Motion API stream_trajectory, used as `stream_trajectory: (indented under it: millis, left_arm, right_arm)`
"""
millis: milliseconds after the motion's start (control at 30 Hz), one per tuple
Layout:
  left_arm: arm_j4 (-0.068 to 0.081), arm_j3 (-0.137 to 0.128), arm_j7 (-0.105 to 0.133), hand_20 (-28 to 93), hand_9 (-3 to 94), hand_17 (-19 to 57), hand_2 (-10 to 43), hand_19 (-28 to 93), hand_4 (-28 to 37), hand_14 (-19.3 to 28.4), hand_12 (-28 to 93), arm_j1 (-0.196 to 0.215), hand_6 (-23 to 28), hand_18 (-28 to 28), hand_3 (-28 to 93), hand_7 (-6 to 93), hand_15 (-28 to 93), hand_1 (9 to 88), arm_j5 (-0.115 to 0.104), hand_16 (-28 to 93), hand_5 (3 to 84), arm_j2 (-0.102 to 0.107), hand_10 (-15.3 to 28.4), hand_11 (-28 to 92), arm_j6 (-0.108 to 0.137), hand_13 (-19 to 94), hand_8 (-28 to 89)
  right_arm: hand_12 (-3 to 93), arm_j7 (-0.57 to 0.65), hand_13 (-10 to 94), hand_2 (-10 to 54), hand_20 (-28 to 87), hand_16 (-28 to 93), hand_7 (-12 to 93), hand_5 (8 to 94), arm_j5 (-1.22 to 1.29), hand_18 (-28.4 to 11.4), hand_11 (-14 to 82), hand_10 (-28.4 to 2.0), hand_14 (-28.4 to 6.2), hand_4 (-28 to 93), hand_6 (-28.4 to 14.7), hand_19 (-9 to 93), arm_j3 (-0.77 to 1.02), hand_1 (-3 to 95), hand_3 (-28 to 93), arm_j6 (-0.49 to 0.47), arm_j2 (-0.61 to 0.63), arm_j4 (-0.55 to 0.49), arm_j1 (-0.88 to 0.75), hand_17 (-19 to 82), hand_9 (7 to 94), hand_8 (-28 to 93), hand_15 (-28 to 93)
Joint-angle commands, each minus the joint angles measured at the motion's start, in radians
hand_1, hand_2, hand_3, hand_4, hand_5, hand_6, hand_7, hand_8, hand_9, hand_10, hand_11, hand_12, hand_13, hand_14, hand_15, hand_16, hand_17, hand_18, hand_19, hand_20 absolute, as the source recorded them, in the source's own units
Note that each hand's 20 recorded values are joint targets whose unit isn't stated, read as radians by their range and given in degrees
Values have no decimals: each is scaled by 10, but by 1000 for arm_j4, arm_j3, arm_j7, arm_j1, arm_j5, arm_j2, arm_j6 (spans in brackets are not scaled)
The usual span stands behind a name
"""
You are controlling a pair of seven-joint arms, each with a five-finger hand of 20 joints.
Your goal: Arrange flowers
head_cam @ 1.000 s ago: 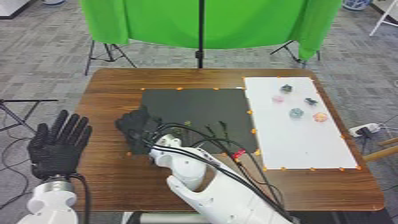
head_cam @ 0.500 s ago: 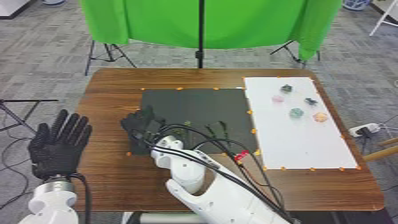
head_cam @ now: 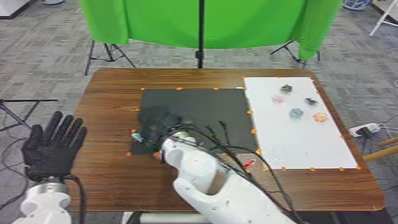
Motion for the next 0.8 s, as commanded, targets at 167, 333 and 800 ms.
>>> stream_trajectory:
  millis: [167,333,800]
  left_arm:
    - [-19,-13,11,118,378,-69,196,354,-283,160,91,86,94,132,753,96,332,229,10,-78,420,-37,157,203,-12,281,-99]
    - [-27,-10,5,116,375,-67,190,350,-283,159,92,96,92,132,755,96,326,234,9,-76,417,-40,157,199,-6,282,-99]
    - [-16,24,-22,117,379,-68,188,349,-283,159,96,47,93,133,758,101,328,242,0,-72,420,-29,157,206,20,284,-98]
  right_arm:
    - [168,193,459,-95,522,185,175,566,13,-274,203,-203,-183,-283,-60,885,357,482,881,89,294,-44,-75,279,520,-137,693]
    - [150,181,367,-95,419,111,174,541,-46,-262,152,-200,-185,-283,-57,724,440,481,909,51,377,-11,-114,192,463,-141,466]
    - [143,244,337,-95,304,126,186,481,-2,-246,126,-196,-186,-283,-65,630,530,482,922,-49,415,30,-179,158,418,-143,331]
